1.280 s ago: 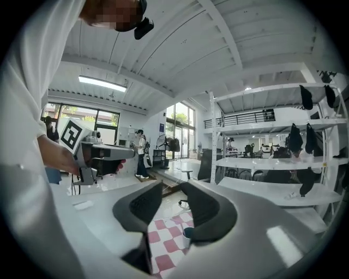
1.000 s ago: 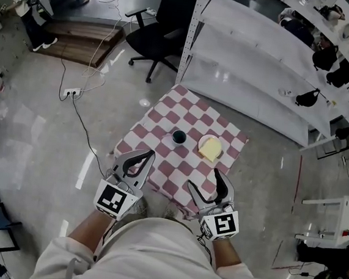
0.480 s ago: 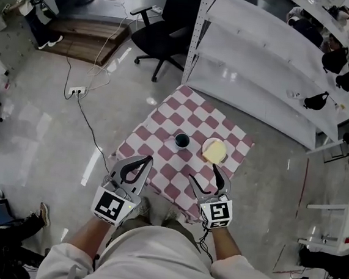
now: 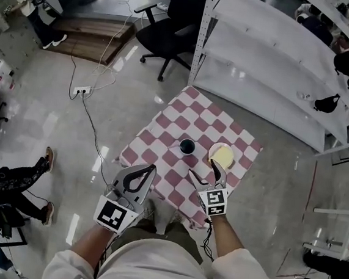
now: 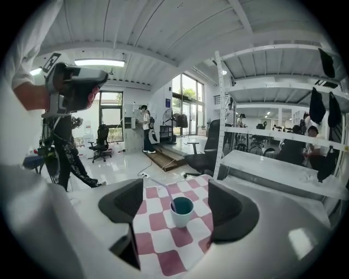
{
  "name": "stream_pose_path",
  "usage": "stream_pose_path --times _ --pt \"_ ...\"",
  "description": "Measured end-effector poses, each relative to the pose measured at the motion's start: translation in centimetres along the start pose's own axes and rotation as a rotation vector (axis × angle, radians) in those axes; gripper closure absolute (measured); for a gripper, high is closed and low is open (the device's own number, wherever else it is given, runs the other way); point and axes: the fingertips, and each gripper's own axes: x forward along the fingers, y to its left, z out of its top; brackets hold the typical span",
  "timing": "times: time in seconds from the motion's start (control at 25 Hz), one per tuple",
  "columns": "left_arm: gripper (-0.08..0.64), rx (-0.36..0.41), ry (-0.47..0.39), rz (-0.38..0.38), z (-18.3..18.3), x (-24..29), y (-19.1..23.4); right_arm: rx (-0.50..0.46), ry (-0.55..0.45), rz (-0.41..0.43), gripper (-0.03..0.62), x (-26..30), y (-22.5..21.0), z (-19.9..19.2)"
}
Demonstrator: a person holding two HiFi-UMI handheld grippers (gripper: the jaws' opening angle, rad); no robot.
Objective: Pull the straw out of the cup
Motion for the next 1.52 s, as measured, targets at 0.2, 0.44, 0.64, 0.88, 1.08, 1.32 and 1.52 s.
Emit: stream_pose_path --times 0.2,0.44,0.64,0.88,1.08,1.32,1.52 --pt "0.554 -0.001 0.014 -0.002 -0.9 0.7 0.5 0.016 0.046 0.017 0.196 3.3 -0.5 -2.9" --pt "0.554 -0.008 0.044 0.004 -2.4 1.2 1.1 0.014 0.109 0.030 0.183 6.7 -0.8 -6.9" --pt "0.554 -0.021 0.075 0.019 -3.7 1.4 1.8 0.018 0.163 0.030 0.175 9.6 -1.3 -10.5" --pt "0.554 -0.026 0.124 0.035 -5.6 1.5 2.5 0.024 0.204 0.033 0.164 12.6 -1.8 -13.7" --pt "0.554 -0.036 0.149 0.039 -7.0 1.6 2.6 0.031 0.214 0.038 0.164 13.9 -1.7 -14.7" --pt "0.554 -0.040 0.167 0.043 -8.1 1.7 2.7 0.035 0.222 0.049 0.164 15.1 -1.5 -16.1" --pt "0.554 -0.046 0.191 0.050 -8.9 1.5 2.8 0.020 0.217 0.059 0.164 16.7 -1.6 -16.7"
